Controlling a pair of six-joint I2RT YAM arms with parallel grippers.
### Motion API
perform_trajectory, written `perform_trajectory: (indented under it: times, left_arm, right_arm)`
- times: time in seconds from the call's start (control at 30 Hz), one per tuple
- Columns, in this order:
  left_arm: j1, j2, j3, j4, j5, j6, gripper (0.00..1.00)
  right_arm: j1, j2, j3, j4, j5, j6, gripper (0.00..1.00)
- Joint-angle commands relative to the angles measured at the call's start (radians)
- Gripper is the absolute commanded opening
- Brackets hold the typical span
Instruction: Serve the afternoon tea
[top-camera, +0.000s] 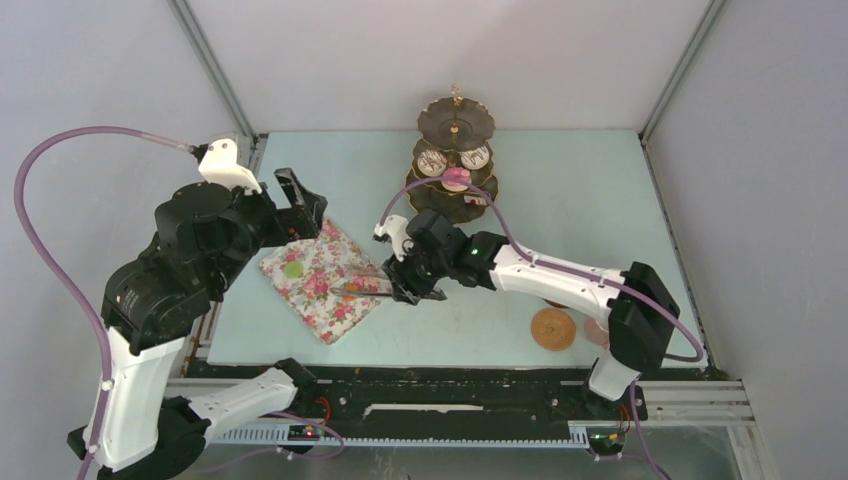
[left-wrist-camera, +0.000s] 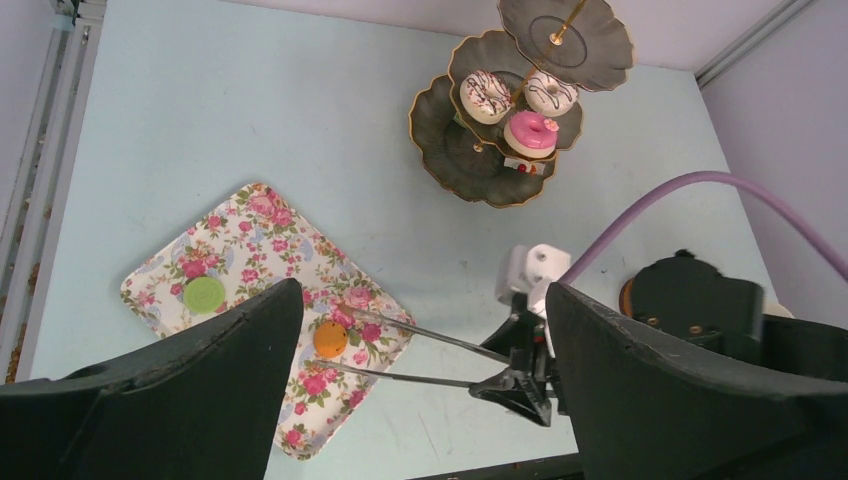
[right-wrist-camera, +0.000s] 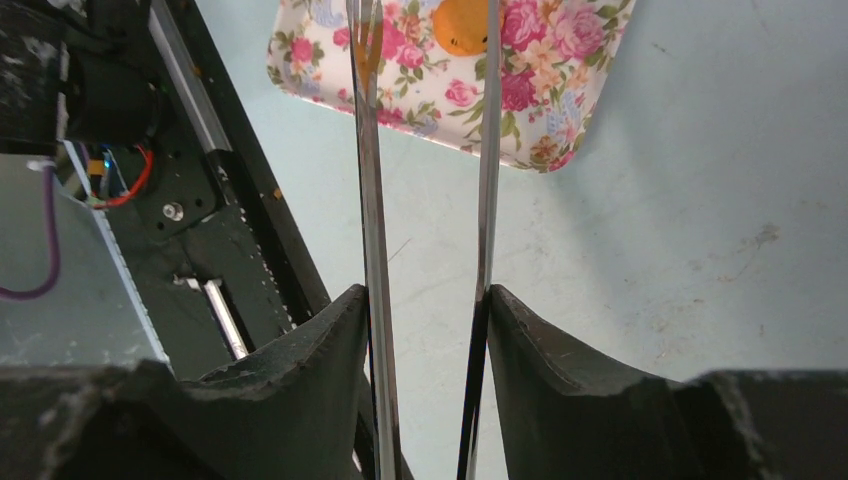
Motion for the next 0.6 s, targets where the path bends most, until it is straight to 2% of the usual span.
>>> perform_trajectory:
  times: [0.0, 0.57]
  left_arm:
    - [-0.005, 0.002, 0.025, 0.01, -0.004, 0.014, 0.99]
    - [-0.006, 0.005, 0.034, 0.011, -0.01, 0.025, 1.0]
  right_arm:
    - [0.022, 0.033, 0.005, 0.036, 0.013, -0.052, 0.49]
    - [0.042, 0.113, 0.004, 0.031, 0.103, -0.074, 0.49]
